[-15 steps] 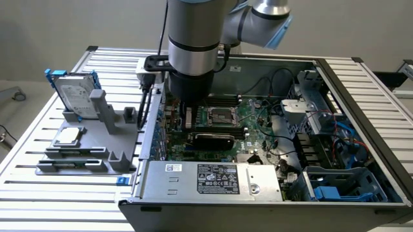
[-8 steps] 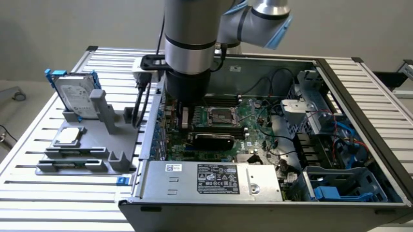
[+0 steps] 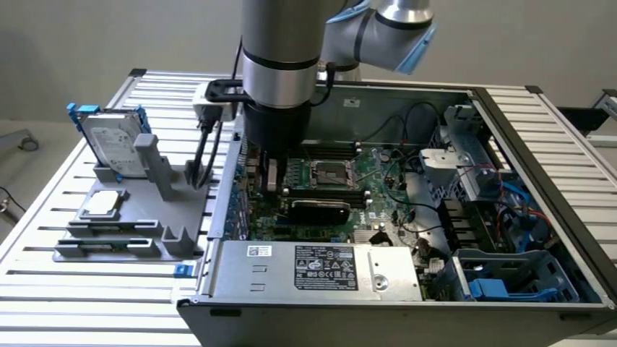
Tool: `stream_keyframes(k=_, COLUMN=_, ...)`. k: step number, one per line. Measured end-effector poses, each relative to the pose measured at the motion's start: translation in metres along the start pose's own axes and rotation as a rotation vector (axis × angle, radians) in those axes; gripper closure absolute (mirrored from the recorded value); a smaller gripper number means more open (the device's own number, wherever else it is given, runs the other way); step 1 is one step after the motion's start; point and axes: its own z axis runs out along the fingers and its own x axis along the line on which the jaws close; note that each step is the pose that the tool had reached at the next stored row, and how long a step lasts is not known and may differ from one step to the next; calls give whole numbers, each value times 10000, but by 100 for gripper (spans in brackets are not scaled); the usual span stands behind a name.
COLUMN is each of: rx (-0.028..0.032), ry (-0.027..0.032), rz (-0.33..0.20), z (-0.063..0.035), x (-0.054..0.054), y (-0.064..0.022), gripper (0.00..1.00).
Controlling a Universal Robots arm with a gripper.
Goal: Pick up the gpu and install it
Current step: 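Press down on the gpu until it lock into place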
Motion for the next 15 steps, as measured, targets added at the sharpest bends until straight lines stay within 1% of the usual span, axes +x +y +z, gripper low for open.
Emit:
stream_keyframes(k=3, rx=-34, ry=77, rz=5, z=-17, x=0, y=7, gripper=89)
stream_keyframes(k=9, rx=-101, ry=210, rz=16, z=-58, x=1, y=17, gripper=89)
stream_keyframes(k=11, rx=-141, ry=231, rz=16, z=-66, x=1, y=21, gripper=89)
stream_keyframes(k=15, rx=-241, ry=264, rz=17, z=-79, x=1, y=32, gripper=89)
